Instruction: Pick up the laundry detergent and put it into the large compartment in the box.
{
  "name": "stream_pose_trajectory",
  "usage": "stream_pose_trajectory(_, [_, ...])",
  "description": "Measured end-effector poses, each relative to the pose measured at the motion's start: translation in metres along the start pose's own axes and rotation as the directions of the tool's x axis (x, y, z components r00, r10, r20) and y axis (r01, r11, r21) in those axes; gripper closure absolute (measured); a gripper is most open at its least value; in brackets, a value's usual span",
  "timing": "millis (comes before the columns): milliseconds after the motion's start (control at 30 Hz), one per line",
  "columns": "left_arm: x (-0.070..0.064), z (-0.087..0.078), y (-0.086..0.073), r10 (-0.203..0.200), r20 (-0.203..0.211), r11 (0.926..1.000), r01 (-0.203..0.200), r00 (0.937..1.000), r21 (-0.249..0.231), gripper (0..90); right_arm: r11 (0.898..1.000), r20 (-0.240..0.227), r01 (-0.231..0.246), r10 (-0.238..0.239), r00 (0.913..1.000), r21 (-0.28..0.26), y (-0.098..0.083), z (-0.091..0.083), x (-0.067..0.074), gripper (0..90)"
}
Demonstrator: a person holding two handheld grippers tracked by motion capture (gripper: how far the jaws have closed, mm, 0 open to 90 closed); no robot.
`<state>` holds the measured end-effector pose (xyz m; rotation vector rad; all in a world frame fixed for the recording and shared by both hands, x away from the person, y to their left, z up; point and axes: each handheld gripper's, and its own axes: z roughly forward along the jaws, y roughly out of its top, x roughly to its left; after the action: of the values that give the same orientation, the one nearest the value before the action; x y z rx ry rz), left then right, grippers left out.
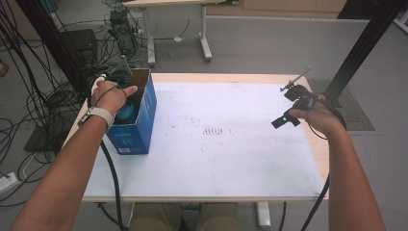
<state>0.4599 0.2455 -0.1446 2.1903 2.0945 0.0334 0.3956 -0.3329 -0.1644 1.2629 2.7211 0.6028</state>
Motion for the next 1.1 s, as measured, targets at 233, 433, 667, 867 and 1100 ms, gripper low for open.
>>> stream_pose_trajectory(233, [0.0, -0.002, -0.001, 0.008, 0.0, 1.0, -0.008, 1.0, 0.002, 28.5, 1.0, 0.0, 0.001, -0.001, 1.0, 0.001, 0.0, 0.0, 0.0, 10.0])
stream_pose_trajectory(433, [0.0, -0.003, -0.001, 0.01, 0.0, 0.9999, -0.01, 1.0, 0.004, 28.5, 1.0, 0.001, 0.0, 0.0, 1.0, 0.002, 0.0, 0.0, 0.001, 10.0])
stream_pose_trajectory(667, [0.003, -0.005, -0.001, 0.013, 0.011, 0.9999, -0.013, 0.9999, 0.004, 28.3, 1.0, 0.002, 0.002, -0.002, 1.0, 0.001, 0.001, -0.001, 0.002, 10.0])
stream_pose_trajectory(867, [0.005, -0.007, -0.003, 0.013, 0.025, 0.9999, -0.013, 0.9996, -0.004, 28.3, 1.0, 0.001, 0.004, -0.004, 1.0, 0.004, 0.003, -0.001, 0.003, 10.0])
stream_pose_trajectory(1100, [0.005, -0.015, -0.004, 0.014, 0.028, 0.9998, -0.013, 0.9995, -0.012, 26.2, 1.0, 0.002, 0.007, -0.007, 1.0, 0.002, 0.004, -0.002, 0.004, 10.0])
